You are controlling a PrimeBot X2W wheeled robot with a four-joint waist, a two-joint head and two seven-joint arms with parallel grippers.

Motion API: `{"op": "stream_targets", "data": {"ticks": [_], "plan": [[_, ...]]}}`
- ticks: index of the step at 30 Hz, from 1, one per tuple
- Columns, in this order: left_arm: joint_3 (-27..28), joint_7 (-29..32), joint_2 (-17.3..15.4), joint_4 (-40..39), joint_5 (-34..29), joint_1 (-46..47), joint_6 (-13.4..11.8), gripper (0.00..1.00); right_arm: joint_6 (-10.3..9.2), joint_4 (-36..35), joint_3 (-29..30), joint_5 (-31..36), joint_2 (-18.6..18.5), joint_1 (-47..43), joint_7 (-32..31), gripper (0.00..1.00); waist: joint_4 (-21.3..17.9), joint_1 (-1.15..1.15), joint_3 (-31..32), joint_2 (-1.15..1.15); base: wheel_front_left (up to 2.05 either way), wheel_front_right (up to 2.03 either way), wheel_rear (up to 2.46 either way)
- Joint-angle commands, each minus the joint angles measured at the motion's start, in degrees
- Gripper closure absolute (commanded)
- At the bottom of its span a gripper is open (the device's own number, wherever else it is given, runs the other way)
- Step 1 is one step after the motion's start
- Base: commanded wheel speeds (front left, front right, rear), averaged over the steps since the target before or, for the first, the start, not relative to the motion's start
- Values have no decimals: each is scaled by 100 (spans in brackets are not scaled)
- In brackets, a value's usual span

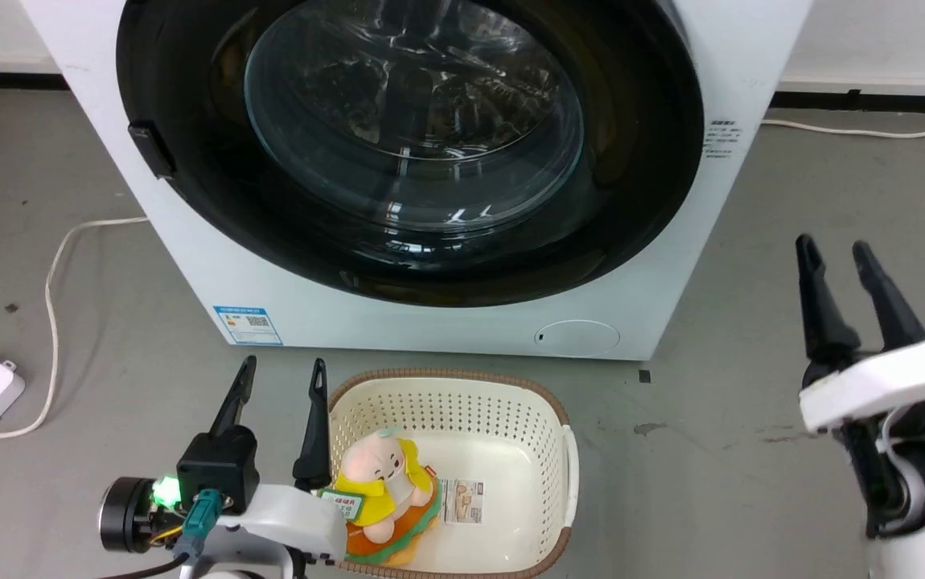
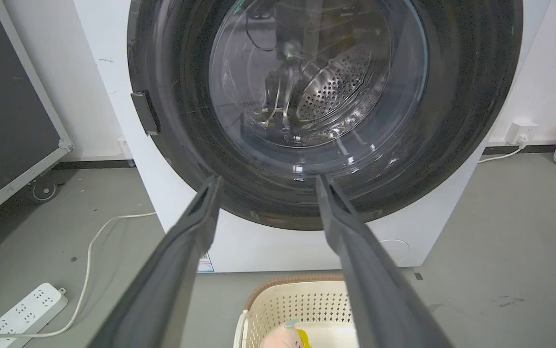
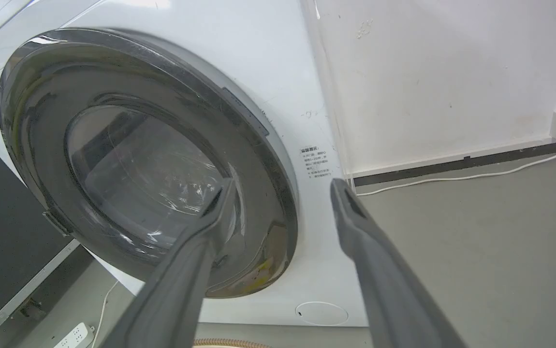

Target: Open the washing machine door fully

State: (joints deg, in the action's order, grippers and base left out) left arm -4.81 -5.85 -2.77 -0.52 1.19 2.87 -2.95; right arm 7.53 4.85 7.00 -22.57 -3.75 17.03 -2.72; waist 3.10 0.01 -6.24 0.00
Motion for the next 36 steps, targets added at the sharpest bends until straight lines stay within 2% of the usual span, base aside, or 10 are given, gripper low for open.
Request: {"op": "stream_targets", "data": {"ticks": [1,2,3,12,28,36], "plan": [[-27,-63,-4,-49,29,134,-38,0,-2,67,69,-129,-2,195,-43,27,23,0,-26,0,0,0,0],[-36,-75,-4,-54,31,143,-44,0,-2,108,104,-175,3,274,-76,72,34,0,-44,0,0,0,0],[-45,-86,-5,-60,33,152,-50,0,-2,147,136,-223,9,351,-114,100,45,0,-63,0,0,0,0],[-128,-194,-5,-91,121,252,-172,0,-2,785,610,-596,37,1166,-519,100,164,0,-290,0,0,0,0],[-377,-386,-7,-137,220,516,-328,0,-3,2262,1616,-1415,43,2987,-1768,100,503,-1,-725,0,0,0,0],[-491,-481,-7,-168,274,599,-422,0,-3,2881,2051,-1742,-75,3743,-2444,100,696,-1,-906,0,0,0,0]]}}
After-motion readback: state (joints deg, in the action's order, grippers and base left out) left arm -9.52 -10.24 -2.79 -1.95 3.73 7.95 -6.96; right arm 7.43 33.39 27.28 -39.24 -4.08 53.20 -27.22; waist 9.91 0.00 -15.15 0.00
